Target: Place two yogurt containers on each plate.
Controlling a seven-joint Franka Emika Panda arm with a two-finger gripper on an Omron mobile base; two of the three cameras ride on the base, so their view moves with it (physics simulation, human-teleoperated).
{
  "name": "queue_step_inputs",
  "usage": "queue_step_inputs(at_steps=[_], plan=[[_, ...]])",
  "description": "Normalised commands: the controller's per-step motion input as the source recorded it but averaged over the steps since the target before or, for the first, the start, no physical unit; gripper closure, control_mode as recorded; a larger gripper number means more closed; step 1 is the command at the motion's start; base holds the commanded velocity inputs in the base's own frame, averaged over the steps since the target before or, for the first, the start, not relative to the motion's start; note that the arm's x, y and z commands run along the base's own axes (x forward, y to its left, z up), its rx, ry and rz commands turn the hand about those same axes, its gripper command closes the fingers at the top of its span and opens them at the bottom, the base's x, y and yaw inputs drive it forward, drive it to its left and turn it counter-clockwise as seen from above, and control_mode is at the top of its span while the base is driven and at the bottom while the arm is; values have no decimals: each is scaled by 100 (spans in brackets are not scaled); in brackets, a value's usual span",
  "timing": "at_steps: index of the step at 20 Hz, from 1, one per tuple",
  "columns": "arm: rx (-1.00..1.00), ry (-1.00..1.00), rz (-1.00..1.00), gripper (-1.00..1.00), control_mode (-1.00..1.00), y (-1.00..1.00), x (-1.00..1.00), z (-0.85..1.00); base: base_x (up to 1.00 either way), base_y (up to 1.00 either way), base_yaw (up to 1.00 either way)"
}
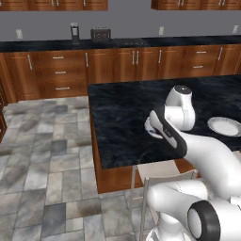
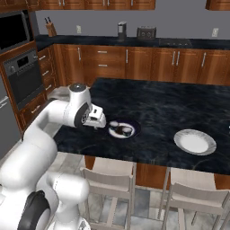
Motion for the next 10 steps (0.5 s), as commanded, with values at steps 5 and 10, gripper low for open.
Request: queue_step_inputs(at_steps=[5,10], plan=[[-4,0,0,-100,-100,17,0,8,0,0,0],[0,0,0,-100,100,0,0,0,-21,-60,-5]])
